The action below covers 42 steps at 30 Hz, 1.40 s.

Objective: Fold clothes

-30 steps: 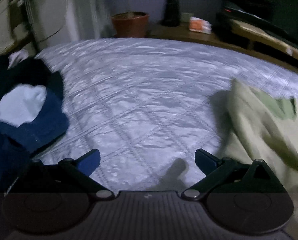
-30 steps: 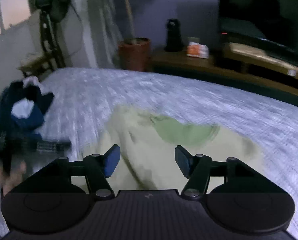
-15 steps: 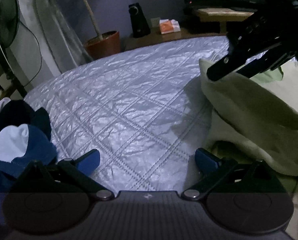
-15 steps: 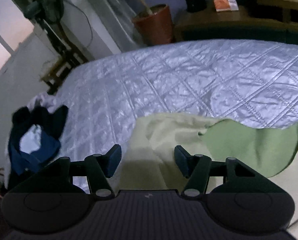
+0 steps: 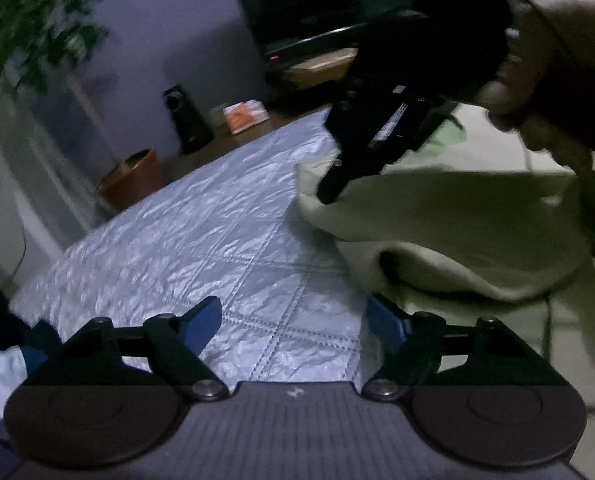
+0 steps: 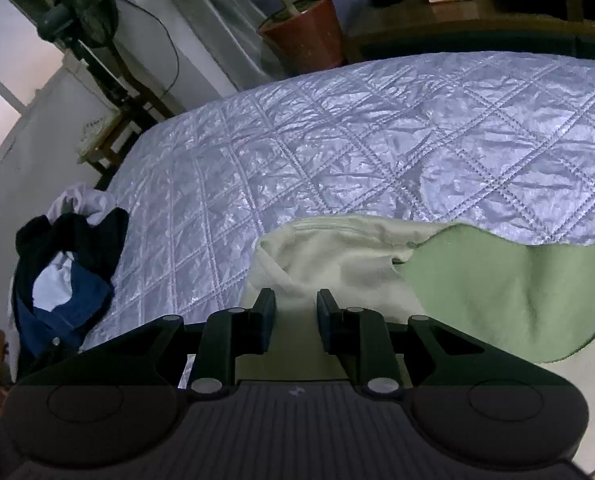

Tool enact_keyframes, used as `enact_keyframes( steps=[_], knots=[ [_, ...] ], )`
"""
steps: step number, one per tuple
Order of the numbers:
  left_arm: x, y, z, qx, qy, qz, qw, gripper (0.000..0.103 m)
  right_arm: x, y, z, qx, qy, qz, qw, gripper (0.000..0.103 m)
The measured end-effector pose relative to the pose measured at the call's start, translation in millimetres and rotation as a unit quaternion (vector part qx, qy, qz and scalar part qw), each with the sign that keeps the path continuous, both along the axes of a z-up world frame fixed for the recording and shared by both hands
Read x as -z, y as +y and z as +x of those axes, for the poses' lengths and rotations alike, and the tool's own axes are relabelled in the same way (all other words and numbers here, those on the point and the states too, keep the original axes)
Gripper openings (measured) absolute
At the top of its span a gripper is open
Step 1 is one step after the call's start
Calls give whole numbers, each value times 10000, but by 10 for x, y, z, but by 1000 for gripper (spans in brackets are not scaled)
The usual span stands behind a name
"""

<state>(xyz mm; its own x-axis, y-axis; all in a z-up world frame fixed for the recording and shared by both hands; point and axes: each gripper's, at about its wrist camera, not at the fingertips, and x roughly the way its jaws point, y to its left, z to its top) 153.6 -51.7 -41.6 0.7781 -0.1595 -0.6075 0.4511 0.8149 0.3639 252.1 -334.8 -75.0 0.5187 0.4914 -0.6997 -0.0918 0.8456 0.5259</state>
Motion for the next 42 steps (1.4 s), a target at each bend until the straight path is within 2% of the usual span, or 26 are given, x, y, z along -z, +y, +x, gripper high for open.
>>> enact_keyframes(
  steps=[4, 7, 8, 9, 10, 12, 16, 18, 20, 21, 25, 27, 30, 32, 33, 38, 42],
  knots=[
    [-62, 25, -82, 454, -7, -158, 9988, 80, 22, -58, -10, 49, 17, 75, 10000, 29],
    [-115, 56, -148, 952, -61, -376, 9947, 82, 52, -93, -17, 117, 32, 195, 9997, 28],
    [-119, 44, -158, 1040, -83, -407, 9937, 87, 59, -103, -14, 132, 40, 234, 9996, 28],
    [-114, 26, -163, 1109, -108, -390, 9930, 92, 65, -114, -12, 147, 48, 274, 9995, 28],
    [-84, -8, -154, 1127, -134, -235, 9933, 91, 68, -115, -8, 147, 56, 283, 9995, 28],
    [-4, -69, -113, 1127, -179, 125, 9934, 82, 64, -102, 3, 124, 69, 247, 9996, 28],
    [30, -101, -34, 1127, -279, 308, 9928, 70, 62, -85, 20, 103, 81, 215, 9997, 28],
    [49, -113, -7, 1164, -268, 371, 9921, 48, 73, -102, 21, 121, 94, 272, 9995, 27],
    [86, -129, 8, 1204, -180, 420, 9917, 33, 77, -103, 22, 119, 89, 279, 9995, 27],
    [97, -136, -11, 1235, -175, 468, 9911, 30, 77, -100, 23, 115, 87, 271, 9995, 27],
    [121, -178, -57, 1333, -343, 651, 9883, 28, 60, -80, 32, 73, 102, 195, 9997, 27],
    [133, -195, -84, 1394, -390, 759, 9866, 16, 47, -66, 37, 32, 99, 126, 9999, 27],
    [138, -201, -139, 1403, -399, 824, 9859, 9, 25, -41, 22, -2, 19, 26, 10000, 27],
    [137, -188, -150, 1336, -377, 817, 9869, 6, 22, -29, 11, -7, -38, -7, 10000, 14],
    [136, -174, -143, 1301, -362, 793, 9877, 4, 15, -31, 4, 20, -85, -34, 10000, 2],
    [119, -149, -159, 1257, -367, 786, 9883, 3, -86, -162, -7, 436, -382, -99, 9983, 1],
    [121, -149, -162, 1100, -499, 933, 9883, 3, -147, -266, 6, 769, -527, -459, 9946, 1]
  ],
)
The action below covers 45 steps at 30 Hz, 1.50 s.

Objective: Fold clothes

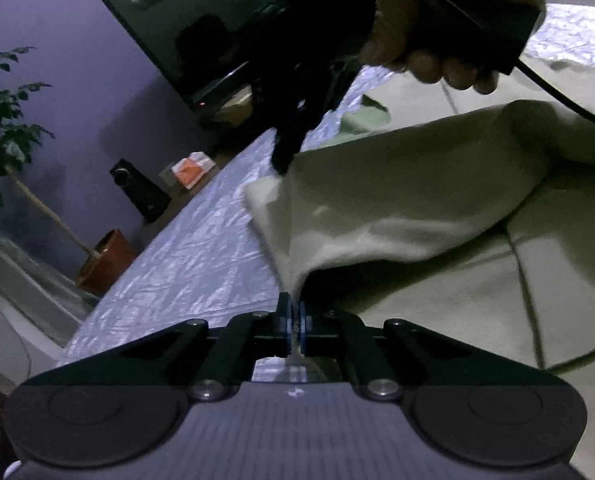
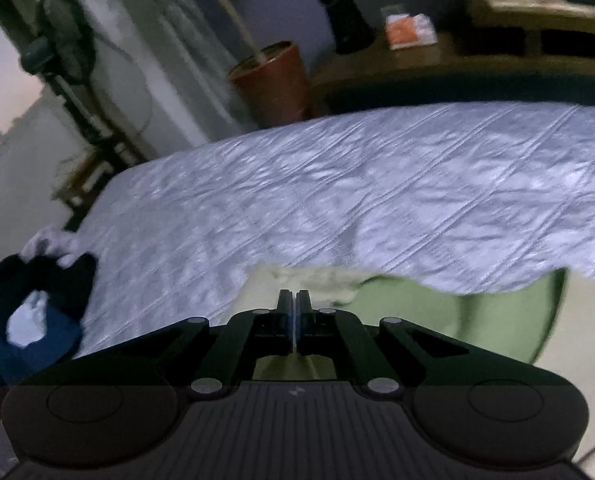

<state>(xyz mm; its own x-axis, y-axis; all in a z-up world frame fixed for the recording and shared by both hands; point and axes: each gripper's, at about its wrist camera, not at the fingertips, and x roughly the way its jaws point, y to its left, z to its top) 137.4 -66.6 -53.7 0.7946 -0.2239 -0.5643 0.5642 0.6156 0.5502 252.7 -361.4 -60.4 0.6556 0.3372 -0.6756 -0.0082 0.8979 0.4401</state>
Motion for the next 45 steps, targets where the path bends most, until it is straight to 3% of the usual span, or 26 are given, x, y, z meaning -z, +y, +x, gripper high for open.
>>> enact_keyframes(
  steps=[6, 10, 14, 16, 17, 18, 21, 25, 28, 32, 34, 35, 36, 38, 41, 43, 45],
  knots=[
    [9, 11, 41, -243, 72, 68, 9997, 3, -39, -114, -45, 405, -168, -51, 9990, 0],
    [-9, 0, 8, -244, 77, 82, 9996, 6, -101, 43, -61, -103, -203, -146, 9996, 5],
    [-17, -4, -25, -370, -67, 190, 9991, 21, -90, 371, -31, -739, -156, -378, 9964, 6],
    [-50, 52, -10, -502, -62, 136, 9986, 30, -6, 439, 23, -719, 47, -646, 9953, 6],
    [-69, 88, 5, -590, -51, 94, 9982, 39, 40, 463, 49, -673, 157, -817, 9943, 0],
    [-91, 125, 28, -707, -40, 38, 9975, 44, 41, 483, 42, -566, 137, -1201, 9910, 5],
    [-158, 194, 72, -1005, 40, -147, 9948, 46, -106, 382, -94, -193, -96, -1971, 9802, 8],
    [-303, 245, 75, -1159, 51, -503, 9920, 47, -385, 83, -621, 122, -369, -1510, 9878, 14],
    [-378, 247, 74, -1228, -22, -572, 9908, 51, -460, -21, -1216, 362, -230, -1436, 9887, 17],
    [-264, 244, 115, -1068, 313, -342, 9932, 52, -301, -171, -2100, 791, 268, -672, 9942, 20],
    [-188, 225, 108, -1156, 247, -46, 9930, 53, -238, -85, -2405, 700, 441, -616, 9947, 27],
    [-183, 230, 106, -1182, 259, -15, 9926, 54, -216, -19, -2504, 630, 501, -682, 9944, 37],
    [-204, 253, 115, -1251, 250, -72, 9918, 55, -201, 50, -2569, 550, 533, -757, 9942, 54],
    [-278, 306, 140, -1449, 108, -217, 9891, 56, -204, 202, -2623, 348, 517, -996, 9931, 63],
    [-424, 359, 137, -1646, -128, -621, 9843, 55, -348, 552, -2651, -257, 234, -1978, 9796, 59],
    [-505, 348, 121, -1643, -232, -886, 9822, 55, -440, 873, -2723, -940, -23, -2767, 9563, 58],
    [-565, 291, 86, -1519, -285, -1073, 9821, 56, -452, 1112, -2783, -1479, -89, -3238, 9345, 54]
  ],
)
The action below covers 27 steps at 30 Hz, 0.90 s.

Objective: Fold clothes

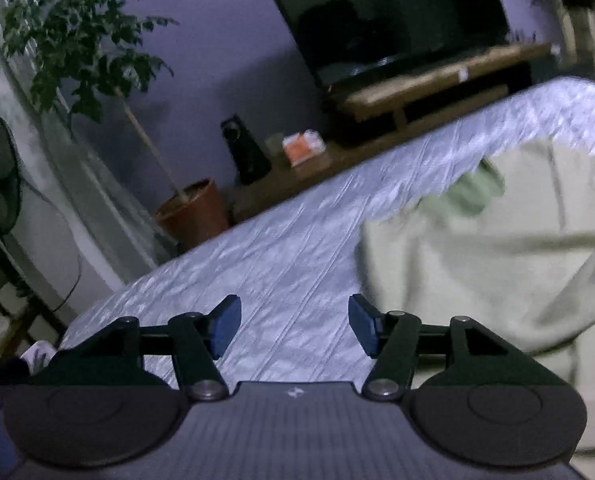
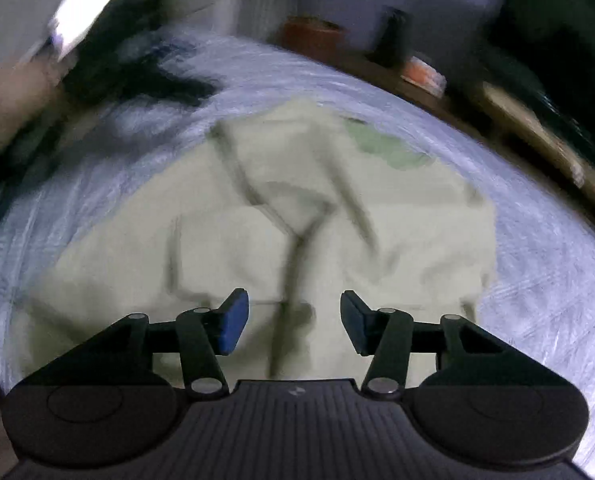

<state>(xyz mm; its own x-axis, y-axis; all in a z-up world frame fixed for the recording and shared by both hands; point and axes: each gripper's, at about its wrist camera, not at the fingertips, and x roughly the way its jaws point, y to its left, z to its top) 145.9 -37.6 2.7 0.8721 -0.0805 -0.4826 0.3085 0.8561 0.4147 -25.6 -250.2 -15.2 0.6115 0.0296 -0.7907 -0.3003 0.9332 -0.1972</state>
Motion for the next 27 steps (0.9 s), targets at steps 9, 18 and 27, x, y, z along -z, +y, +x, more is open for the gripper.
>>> enact_keyframes(
  steps=[9, 18, 27],
  knots=[
    [314, -315, -184, 741, 427, 576, 9947, 64, 302, 39, 9, -29, 287, -733, 9969, 19],
    [359, -270, -112, 651, 613, 587, 9943, 67, 1, -74, -262, -358, -312, -1111, 9927, 4],
    [377, -277, -76, 569, 652, 547, 9947, 68, -20, -356, -325, -426, 171, -348, 9983, 13]
  ],
)
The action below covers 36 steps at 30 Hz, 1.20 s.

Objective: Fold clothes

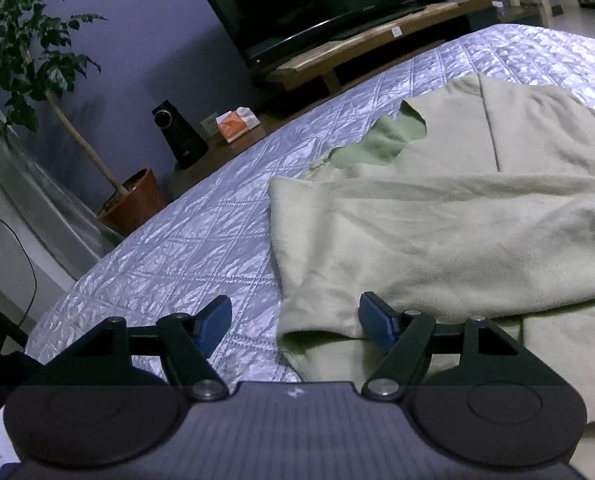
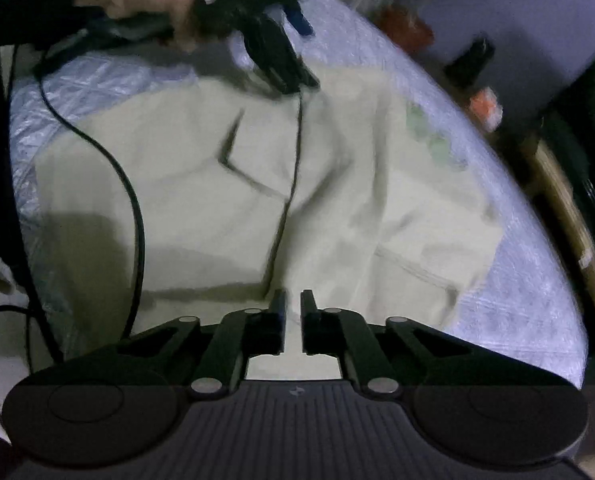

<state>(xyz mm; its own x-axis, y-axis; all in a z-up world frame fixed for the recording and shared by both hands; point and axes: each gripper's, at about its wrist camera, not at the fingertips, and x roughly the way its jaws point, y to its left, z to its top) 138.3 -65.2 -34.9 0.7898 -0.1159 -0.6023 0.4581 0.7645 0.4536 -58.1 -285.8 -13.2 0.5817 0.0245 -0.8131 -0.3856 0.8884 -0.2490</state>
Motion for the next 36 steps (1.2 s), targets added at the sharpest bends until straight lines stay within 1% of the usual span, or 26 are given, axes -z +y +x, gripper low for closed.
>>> enact_keyframes(
  steps=[1, 3, 4, 5, 6, 8, 9, 10, 13, 14, 15, 16, 17, 20, 22, 23, 25, 26, 28, 30, 31, 32, 33, 34, 35, 36],
  knots=[
    [2, -4, 9, 6, 1, 3, 10000, 68, -3, -63, 27, 154, 42, 205, 9997, 14],
    [-19, 1, 16, 21, 4, 10, 10000, 68, -7, -222, 106, 583, 64, 678, 9960, 23],
    [-19, 0, 21, 30, 5, 17, 10000, 68, -7, -345, 180, 967, -12, 1004, 9902, 26],
    [-19, 1, 21, 40, 4, 29, 10000, 68, -7, -469, 253, 1348, -89, 1327, 9819, 35],
    [-15, 0, 21, 50, -2, 45, 10000, 68, -6, -593, 326, 1726, -164, 1647, 9710, 39],
    [-10, -5, 15, 78, -30, 93, 9999, 68, 83, -750, 465, 2144, -114, 2011, 9557, 39],
    [-6, -8, 10, 93, -49, 118, 9999, 68, 158, -791, 532, 2255, -6, 2113, 9510, 39],
    [-2, -10, 7, 103, -59, 129, 9998, 68, 224, -798, 585, 2283, 95, 2136, 9498, 39],
    [1, -7, 17, 98, -48, 110, 9999, 69, 347, -619, 597, 1938, 351, 1773, 9643, 38],
    [-1, -8, 19, 92, -47, 110, 9999, 70, 389, -537, 590, 1792, 441, 1546, 9706, 34],
    [-1, -11, 20, 88, -48, 111, 9999, 70, 412, -457, 567, 1653, 463, 1305, 9765, 28],
    [1, -16, 17, 90, -55, 119, 9999, 70, 405, -405, 537, 1567, 438, 1215, 9792, 18],
    [2, -18, 7, 94, -71, 134, 9998, 70, 385, -381, 530, 1546, 372, 1127, 9808, 4],
    [13, -24, -7, 115, -108, 178, 9997, 70, 300, -357, 561, 1590, -37, 617, 9853, 3],
    [15, -21, -5, 106, -104, 170, 9997, 70, 202, -402, 599, 1709, -319, 260, 9844, 3],
    [16, -22, -4, 106, -108, 175, 9997, 70, 184, -427, 634, 1738, -361, 134, 9840, 3],
    [18, -22, -6, 113, -119, 188, 9997, 70, 149, -413, 646, 1748, -404, 79, 9837, 5],
    [18, -19, -5, 113, -119, 183, 9997, 70, 143, -395, 648, 1751, -411, 102, 9836, 8],
    [18, -18, -6, 113, -119, 181, 9997, 70, 168, -319, 660, 1714, -234, 143, 9848, 14],
    [18, -20, -7, 113, -122, 186, 9997, 70, 182, -196, 614, 1523, -144, 189, 9880, 20],
    [20, -22, -9, 117, -130, 195, 9997, 70, 166, -126, 586, 1395, -209, 190, 9898, 22],
    [21, -23, -10, 118, -135, 202, 9996, 70, 134, -50, 556, 1257, -362, 184, 9912, 30],
    [22, -24, -10, 114, -134, 200, 9996, 70, 111, 23, 531, 1131, -441, 214, 9924, 46],
    [23, -25, -11, 111, -134, 200, 9996, 70, 96, 87, 516, 1013, -445, 263, 9935, 57],
    [23, -25, -13, 111, -139, 206, 9996, 70, 115, 143, 519, 886, -374, 254, 9950, 74],
    [24, -25, -16, 110, -143, 211, 9996, 70, 165, 190, 537, 749, -231, 189, 9967, 71]
  ],
)
